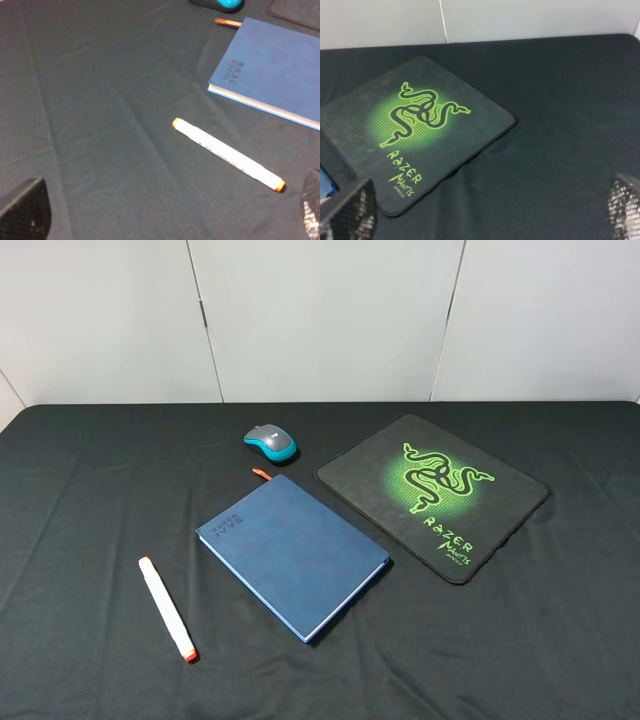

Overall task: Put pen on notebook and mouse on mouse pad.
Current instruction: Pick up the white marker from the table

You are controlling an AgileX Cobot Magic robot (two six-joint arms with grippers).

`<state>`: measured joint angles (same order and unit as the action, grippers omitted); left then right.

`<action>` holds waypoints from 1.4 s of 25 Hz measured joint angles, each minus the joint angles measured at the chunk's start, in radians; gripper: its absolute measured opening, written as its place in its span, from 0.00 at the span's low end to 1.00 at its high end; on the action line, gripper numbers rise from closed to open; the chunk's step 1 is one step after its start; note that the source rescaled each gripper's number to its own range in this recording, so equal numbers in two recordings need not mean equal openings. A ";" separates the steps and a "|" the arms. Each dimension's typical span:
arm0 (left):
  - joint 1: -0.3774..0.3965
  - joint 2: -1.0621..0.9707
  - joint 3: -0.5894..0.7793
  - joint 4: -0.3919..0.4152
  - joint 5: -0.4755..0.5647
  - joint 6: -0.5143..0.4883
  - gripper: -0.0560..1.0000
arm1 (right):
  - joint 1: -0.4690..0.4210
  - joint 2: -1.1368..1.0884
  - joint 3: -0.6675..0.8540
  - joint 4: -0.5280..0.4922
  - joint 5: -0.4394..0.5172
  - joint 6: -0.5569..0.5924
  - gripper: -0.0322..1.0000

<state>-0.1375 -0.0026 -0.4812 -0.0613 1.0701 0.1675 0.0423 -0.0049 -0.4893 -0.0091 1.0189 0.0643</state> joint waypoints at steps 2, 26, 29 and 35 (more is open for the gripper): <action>0.000 0.000 0.000 0.000 0.000 0.000 1.00 | 0.000 0.000 0.000 0.000 0.000 0.000 1.00; 0.000 0.000 0.000 0.000 0.000 0.000 1.00 | 0.000 0.000 0.000 0.000 0.000 0.000 1.00; 0.000 0.000 0.000 0.000 -0.002 0.000 1.00 | 0.000 0.000 0.000 0.000 0.000 0.000 1.00; 0.000 0.000 0.000 0.000 -0.002 0.000 1.00 | 0.000 0.000 0.000 0.000 0.000 0.000 1.00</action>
<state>-0.1375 -0.0026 -0.4812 -0.0613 1.0678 0.1675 0.0423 -0.0049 -0.4893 -0.0091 1.0189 0.0643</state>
